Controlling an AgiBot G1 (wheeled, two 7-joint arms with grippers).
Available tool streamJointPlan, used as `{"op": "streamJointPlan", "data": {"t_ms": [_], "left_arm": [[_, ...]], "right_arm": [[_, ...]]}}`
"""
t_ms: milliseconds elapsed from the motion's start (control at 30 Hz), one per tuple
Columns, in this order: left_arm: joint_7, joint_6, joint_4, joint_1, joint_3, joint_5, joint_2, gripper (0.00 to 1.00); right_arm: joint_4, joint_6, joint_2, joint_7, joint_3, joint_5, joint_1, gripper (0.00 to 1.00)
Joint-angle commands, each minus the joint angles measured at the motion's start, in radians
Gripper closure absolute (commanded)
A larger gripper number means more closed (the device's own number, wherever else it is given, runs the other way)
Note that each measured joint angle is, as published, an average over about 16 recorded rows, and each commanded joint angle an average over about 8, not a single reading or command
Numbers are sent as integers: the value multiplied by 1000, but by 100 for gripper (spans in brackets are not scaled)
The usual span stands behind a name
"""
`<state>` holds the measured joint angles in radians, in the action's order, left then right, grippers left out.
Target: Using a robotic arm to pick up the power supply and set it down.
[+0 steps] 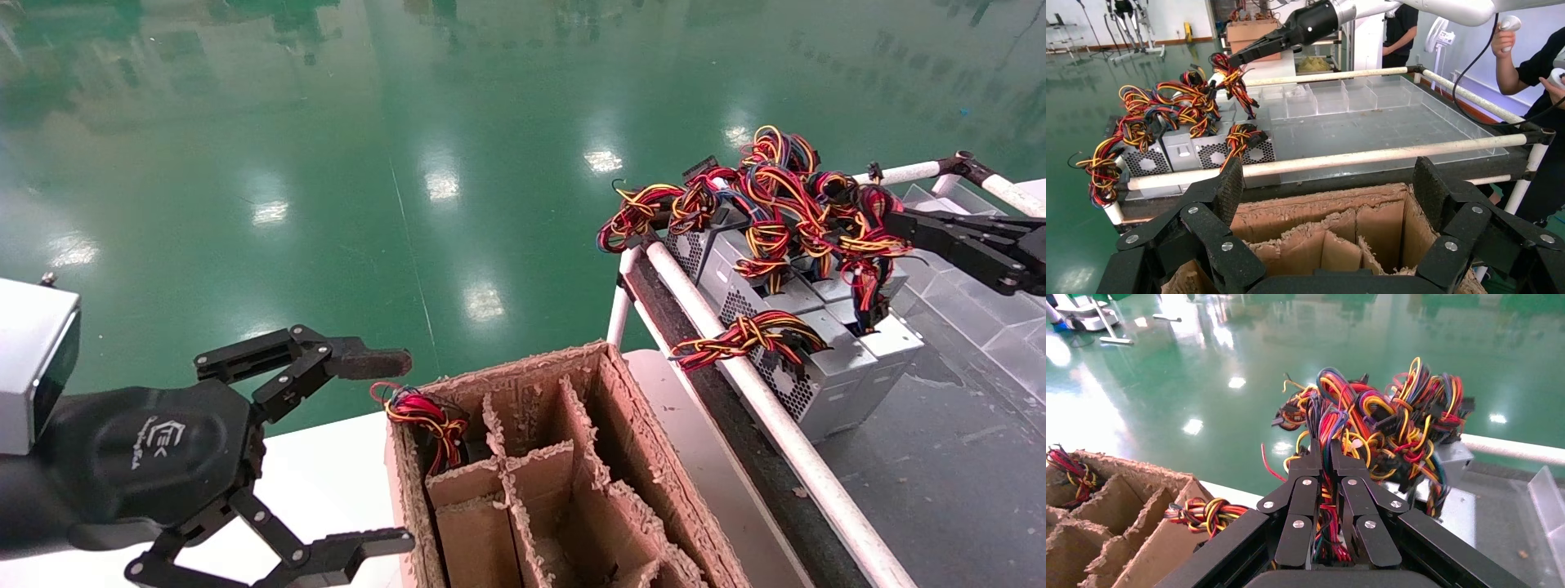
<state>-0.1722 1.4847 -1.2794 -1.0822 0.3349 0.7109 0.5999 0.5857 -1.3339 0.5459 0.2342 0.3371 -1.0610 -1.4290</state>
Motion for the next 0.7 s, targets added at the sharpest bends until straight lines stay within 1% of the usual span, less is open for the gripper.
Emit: {"op": "streamJointPlan", "data": {"t_ms": [33,433,700], "left_arm": [[0,0,0,0,0,0,0,0],[0,0,0,0,1,0,0,0],[-3,2,0,2,-6,4,2,0]], "right_arm": [[-22,-7,10,1,9,-12,-16,0],[-101,-71,-1,-28,9,-13,-78,0],[-135,-72,-19,-92,-54,68,-87,0]]}}
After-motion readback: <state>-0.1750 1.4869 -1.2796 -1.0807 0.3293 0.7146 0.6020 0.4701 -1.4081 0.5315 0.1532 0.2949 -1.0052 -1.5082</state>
